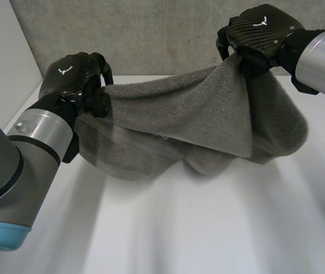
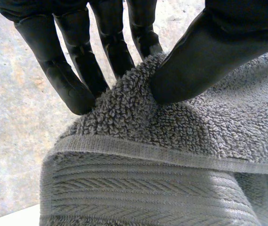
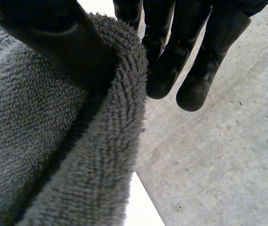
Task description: Fold the towel.
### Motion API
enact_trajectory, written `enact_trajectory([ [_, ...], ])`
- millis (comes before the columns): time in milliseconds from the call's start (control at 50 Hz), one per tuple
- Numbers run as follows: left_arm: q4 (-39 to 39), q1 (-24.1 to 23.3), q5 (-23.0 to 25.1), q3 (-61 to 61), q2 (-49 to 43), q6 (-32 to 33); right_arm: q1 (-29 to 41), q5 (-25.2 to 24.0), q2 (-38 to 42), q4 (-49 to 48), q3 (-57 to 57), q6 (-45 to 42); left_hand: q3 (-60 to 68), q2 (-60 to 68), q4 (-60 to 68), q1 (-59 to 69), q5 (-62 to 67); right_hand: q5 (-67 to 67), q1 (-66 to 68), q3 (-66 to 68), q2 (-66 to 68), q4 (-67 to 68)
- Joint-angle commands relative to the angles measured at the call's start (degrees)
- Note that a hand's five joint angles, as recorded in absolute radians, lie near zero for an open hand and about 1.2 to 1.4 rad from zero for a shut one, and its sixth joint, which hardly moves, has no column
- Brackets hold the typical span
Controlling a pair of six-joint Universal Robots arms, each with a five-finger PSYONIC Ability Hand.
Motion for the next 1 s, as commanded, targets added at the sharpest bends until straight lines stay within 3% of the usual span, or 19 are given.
enact_trajectory([
  [20, 0.17, -0.18, -0.2, -1.68, -3.86, -0.96, 1.2, 0.33, 5.07, 4.1, -1.35, -0.99, -8.71, -5.44, -7.38, -4.09, -16.35, 2.98, 3.12, 3.08, 4.25, 2.77],
  [180, 0.52, 2.2, -0.64, -1.95, -10.71, -0.61, 7.44, 0.94, 17.37, 4.28, -3.2, -5.47, -8.71, -5.44, -7.38, -4.09, -16.35, 2.98, 3.12, 3.08, 4.25, 2.77],
  [280, 0.61, 6.94, -0.73, -0.63, -13.96, -0.17, 11.4, 0.06, 24.23, 4.01, -6.01, -6.52, -8.71, -5.44, -7.38, -4.09, -16.35, 0.69, 0.82, 0.78, 1.96, 0.48],
  [300, 0.61, 8.16, -0.73, -0.02, -14.57, -0.17, 12.44, -0.2, 25.62, 3.75, -6.53, -6.61, -8.71, -5.44, -7.38, -4.09, -16.35, -11.97, -11.84, -11.87, -10.7, -12.18],
  [320, 0.61, 9.22, -0.99, 0.51, -14.93, -0.08, 13.24, 0.06, 26.33, 2.97, -6.8, -6.52, -8.71, -5.44, -7.38, -4.09, -16.35, -35.74, -35.61, -35.65, -34.47, -35.95],
  [340, 0.61, 9.23, -0.99, 0.51, -14.93, -0.08, 13.24, 0.06, 26.33, 2.96, -6.8, -6.52, -8.71, -5.44, -7.38, -4.09, -16.35, -35.98, -35.85, -35.88, -34.71, -36.19],
  [360, 0.61, 10.36, -1.69, 0.78, -15.02, -0.08, 13.59, 0.67, 26.42, 1.74, -7.06, -6.35, -8.71, -5.44, -7.38, -4.09, -16.35, -63.13, -62.99, -63.03, -61.86, -63.34],
  [400, 0.61, 11.59, -2.48, 0.78, -14.93, 0.01, 13.51, 1.9, 26.07, -0.19, -6.98, -5.74, -8.71, -5.44, -7.38, -4.09, -16.35, -67.02, -66.88, -66.92, -65.75, -67.23],
  [440, 0.61, 12.83, -3.37, 0.78, -14.93, 0.1, 13.33, 4.37, 25.19, -2.23, -6.54, -4.85, -8.71, -5.44, -7.38, -4.09, -16.35, -67.02, -66.88, -66.92, -65.75, -67.23],
  [480, 0.34, 14.32, -3.89, 0.17, -14.76, 0.1, 13.16, 10.05, 20.91, -5.29, -4.35, -1.62, -8.71, -5.44, -7.38, -4.09, -16.35, -67.02, -66.88, -66.92, -65.75, -67.23],
  [580, -0.01, 14.59, -3.63, -0.89, -14.67, 0.01, 11.76, 15.08, 12.48, -6.8, 3.72, 0.95, -8.71, -5.44, -7.38, -4.09, -16.35, -67.02, -66.88, -66.92, -65.75, -67.23],
  [680, 0.25, 14.33, -3.54, -2.12, -14.41, 0.01, 8.33, 15.79, 4.56, -5.83, 13.91, 1.47, -8.71, -5.44, -7.38, -4.09, -16.35, -67.02, -66.88, -66.92, -65.75, -67.23],
  [820, 0.52, 13.97, -3.54, -2.65, -14.84, -0.08, 6.56, 13.77, -5.13, -2.49, 28.44, 1.04, -8.71, -5.44, -7.38, -4.09, -16.35, -56.67, -56.54, -56.58, -55.4, -56.88],
  [880, 0.69, 13.89, -3.54, -2.82, -15.02, -0.08, 4.63, 10.87, -8.12, -1.96, 34.86, 0.68, -8.71, -5.44, -7.38, -4.09, -16.35, -48.6, -48.47, -48.5, -47.33, -48.81],
  [920, 0.69, 13.97, -3.54, -2.82, -15.19, -0.08, 3.06, 6.33, -10.74, -1.88, 40.98, -0.01, -8.71, -5.44, -7.38, -4.09, -16.35, -43.07, -42.93, -42.97, -41.8, -43.28],
  [1000, 0.78, 14.06, -3.54, -2.83, -15.2, -0.08, 2.17, 2.54, -12.16, -1.96, 46.52, -1.77, -8.71, -5.44, -7.38, -4.09, -16.35, -43.22, -43.08, -43.12, -41.95, -43.42],
])
